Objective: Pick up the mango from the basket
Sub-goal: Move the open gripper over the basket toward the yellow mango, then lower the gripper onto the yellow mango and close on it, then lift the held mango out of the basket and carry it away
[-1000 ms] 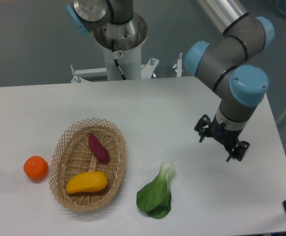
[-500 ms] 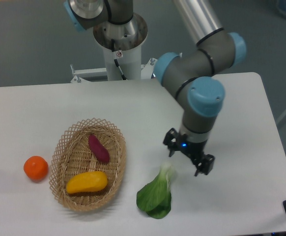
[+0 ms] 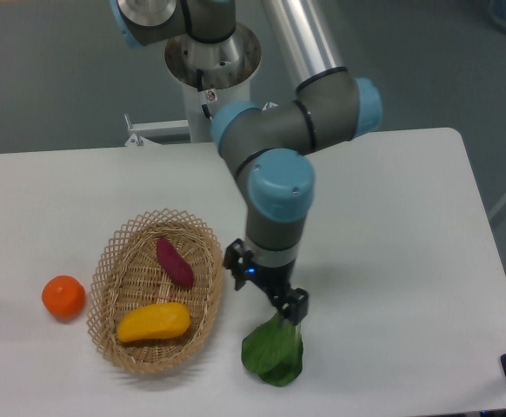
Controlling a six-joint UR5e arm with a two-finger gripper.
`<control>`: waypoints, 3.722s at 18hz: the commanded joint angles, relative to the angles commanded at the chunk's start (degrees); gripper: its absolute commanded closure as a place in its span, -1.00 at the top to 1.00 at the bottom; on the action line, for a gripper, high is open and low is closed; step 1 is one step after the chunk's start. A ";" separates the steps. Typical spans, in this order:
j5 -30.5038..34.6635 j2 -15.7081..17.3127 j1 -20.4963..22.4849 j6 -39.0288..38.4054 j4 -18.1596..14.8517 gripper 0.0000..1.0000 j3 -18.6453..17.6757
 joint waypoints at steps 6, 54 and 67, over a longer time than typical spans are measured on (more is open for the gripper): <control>0.00 0.79 -2.55 -0.09 -0.27 1.00 -2.02; 2.72 -1.94 -10.56 -10.99 3.34 -0.21 -5.44; -2.46 6.33 1.38 -7.67 2.72 -0.18 -6.86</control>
